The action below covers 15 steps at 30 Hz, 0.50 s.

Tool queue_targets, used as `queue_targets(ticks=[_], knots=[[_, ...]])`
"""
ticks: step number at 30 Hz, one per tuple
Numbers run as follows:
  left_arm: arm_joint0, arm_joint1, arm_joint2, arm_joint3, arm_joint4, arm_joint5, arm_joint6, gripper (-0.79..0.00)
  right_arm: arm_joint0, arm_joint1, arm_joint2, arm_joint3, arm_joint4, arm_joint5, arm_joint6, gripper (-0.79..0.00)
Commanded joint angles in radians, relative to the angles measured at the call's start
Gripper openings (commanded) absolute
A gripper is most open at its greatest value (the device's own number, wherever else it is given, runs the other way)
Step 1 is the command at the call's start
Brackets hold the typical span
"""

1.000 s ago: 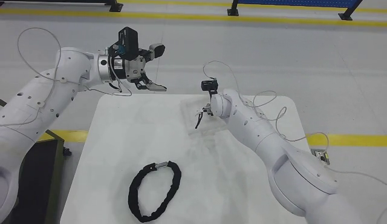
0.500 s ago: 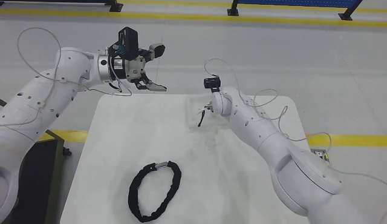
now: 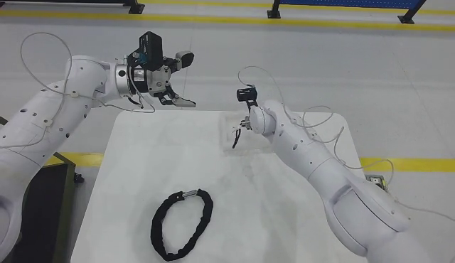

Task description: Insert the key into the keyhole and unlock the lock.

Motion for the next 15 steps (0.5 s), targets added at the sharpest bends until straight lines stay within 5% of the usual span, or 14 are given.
queue_targets(ticks=[1,15], knots=[[0.0,0.0,0.0,0.0,0.0,0.0,0.0,0.0,-0.022,0.021,0.029,-0.059,-0.007,-0.03,0.009,-0.785],[0.0,0.0,0.0,0.0,0.0,0.0,0.0,0.0,-0.361,0.21,0.43,-0.573,0.083,-0.473,0.151,-0.785]])
